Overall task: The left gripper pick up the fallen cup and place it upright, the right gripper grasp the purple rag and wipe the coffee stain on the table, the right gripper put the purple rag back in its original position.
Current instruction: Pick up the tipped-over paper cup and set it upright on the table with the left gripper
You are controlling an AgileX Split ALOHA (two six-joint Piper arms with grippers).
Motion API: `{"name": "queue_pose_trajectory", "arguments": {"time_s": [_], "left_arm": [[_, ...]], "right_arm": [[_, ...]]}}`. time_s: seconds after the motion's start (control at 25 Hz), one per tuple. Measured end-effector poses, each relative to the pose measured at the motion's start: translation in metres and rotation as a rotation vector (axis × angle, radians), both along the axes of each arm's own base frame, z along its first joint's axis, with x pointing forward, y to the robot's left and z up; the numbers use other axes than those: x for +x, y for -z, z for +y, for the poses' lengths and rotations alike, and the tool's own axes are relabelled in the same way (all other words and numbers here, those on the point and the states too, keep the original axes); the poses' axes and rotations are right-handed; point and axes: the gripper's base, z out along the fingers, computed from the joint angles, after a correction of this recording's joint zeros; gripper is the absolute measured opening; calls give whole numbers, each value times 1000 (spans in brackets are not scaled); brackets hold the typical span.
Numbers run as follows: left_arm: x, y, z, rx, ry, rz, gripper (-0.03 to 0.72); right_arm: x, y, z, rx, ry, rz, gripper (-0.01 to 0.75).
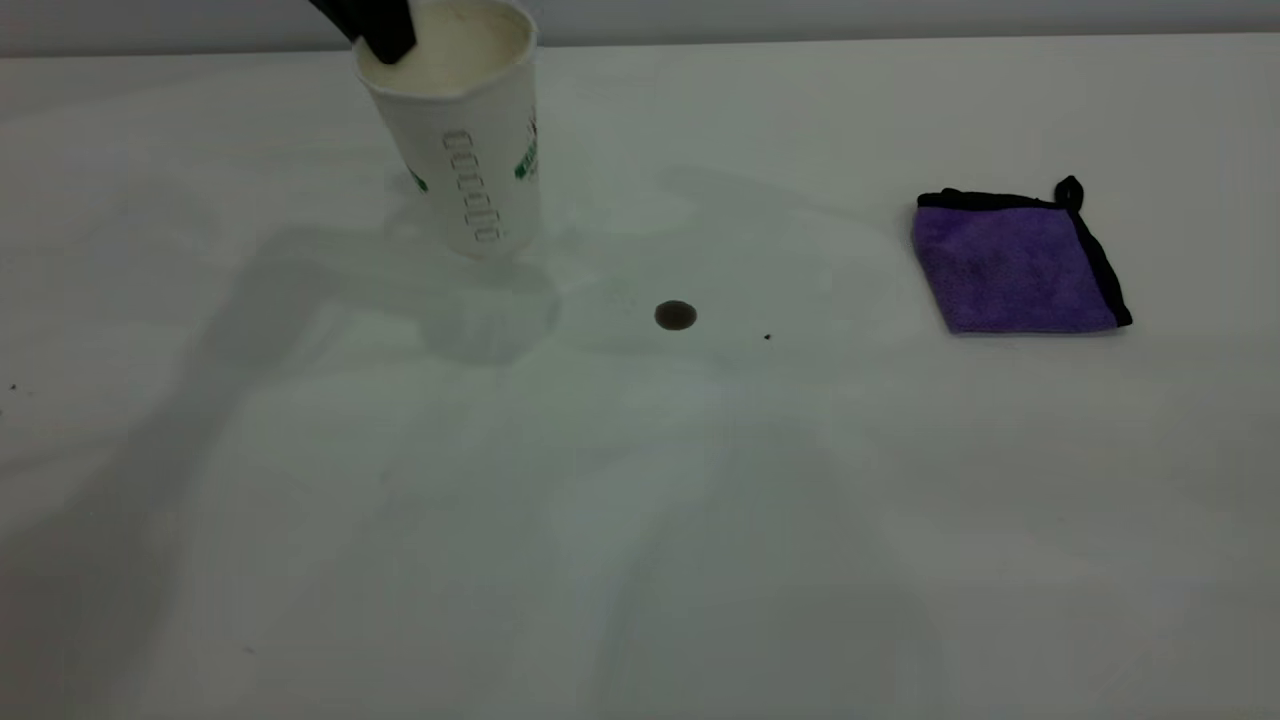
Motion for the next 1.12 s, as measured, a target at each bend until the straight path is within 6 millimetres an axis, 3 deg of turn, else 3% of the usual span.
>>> {"name": "queue_pose_trajectory", "arguments": {"time_s": [0.16,0.36,1.12], "left_arm": [[6,-3,15,-98,34,-34,5],[12,5,31,-102,11,-48,5],[25,87,38,-35,-26,12,9]], "right_arm": [[0,0,0,0,0,0,524],[0,0,0,0,0,0,524],[0,0,0,0,0,0,524]]}}
